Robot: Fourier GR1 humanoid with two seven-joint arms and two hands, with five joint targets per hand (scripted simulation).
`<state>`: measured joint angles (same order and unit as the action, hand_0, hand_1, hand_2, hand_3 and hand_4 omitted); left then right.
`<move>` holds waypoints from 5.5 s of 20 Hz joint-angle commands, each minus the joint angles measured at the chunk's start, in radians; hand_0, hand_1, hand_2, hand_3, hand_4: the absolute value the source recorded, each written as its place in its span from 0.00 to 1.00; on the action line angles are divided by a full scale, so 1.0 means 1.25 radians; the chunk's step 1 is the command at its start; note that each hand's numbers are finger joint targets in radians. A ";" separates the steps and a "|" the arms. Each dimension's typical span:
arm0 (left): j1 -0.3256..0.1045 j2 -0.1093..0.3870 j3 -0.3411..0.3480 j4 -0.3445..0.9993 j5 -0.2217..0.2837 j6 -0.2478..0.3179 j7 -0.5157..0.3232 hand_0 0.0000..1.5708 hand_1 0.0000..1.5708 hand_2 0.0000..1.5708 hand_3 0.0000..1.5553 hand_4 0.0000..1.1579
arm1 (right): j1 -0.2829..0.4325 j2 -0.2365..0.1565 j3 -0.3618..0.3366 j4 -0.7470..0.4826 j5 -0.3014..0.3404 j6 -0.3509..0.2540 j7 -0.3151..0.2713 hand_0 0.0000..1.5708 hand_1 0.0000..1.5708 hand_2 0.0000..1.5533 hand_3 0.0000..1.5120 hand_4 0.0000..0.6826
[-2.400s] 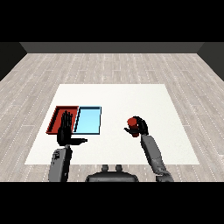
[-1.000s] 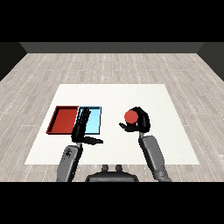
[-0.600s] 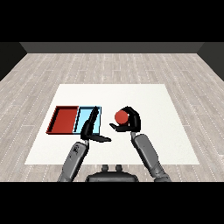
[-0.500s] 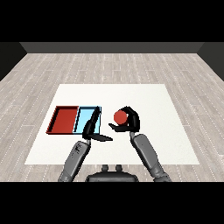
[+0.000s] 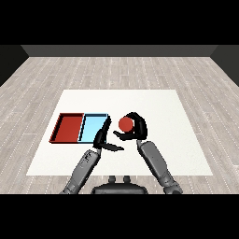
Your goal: Pick the red can and put it in the red box
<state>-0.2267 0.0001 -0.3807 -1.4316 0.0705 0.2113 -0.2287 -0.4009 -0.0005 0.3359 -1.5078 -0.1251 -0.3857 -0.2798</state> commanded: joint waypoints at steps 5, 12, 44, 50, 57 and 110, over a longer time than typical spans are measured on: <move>0.026 0.000 -0.027 -0.004 0.015 0.007 0.008 0.00 0.00 0.00 0.00 0.00 | 0.030 0.000 0.018 -0.023 0.022 0.017 -0.008 0.93 0.93 0.92 0.92 0.97; -0.105 0.000 -0.043 0.129 0.124 0.032 -0.036 0.00 0.00 0.00 0.00 0.00 | -0.022 0.000 0.060 0.000 -0.021 -0.037 -0.013 0.93 0.93 0.93 0.92 0.98; -0.130 0.000 -0.162 0.176 0.262 0.282 -0.077 1.00 1.00 0.99 0.95 0.97 | -0.013 -0.015 0.128 -0.024 -0.094 -0.065 -0.024 0.94 0.94 0.93 0.92 0.95; -0.129 0.000 -0.108 0.175 0.234 0.272 -0.154 1.00 1.00 1.00 0.95 0.98 | -0.056 0.000 0.150 0.014 -0.124 -0.098 -0.043 0.95 0.95 0.93 0.92 0.93; -0.126 0.000 -0.123 0.164 0.266 0.286 -0.212 1.00 1.00 1.00 0.97 0.99 | -0.030 0.000 0.172 0.018 -0.056 -0.117 0.034 0.00 0.00 0.00 0.00 0.00; -0.208 0.421 0.176 0.561 0.039 0.210 0.074 1.00 1.00 0.99 0.95 0.91 | 0.328 -0.173 -0.181 -0.171 -0.189 0.175 0.012 0.00 0.00 0.00 0.00 0.00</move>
<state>-0.4197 0.5125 -0.1524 -0.9322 0.1763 0.4729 -0.1671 0.0462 -0.2087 0.1415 -1.7897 -0.3605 -0.1801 -0.2526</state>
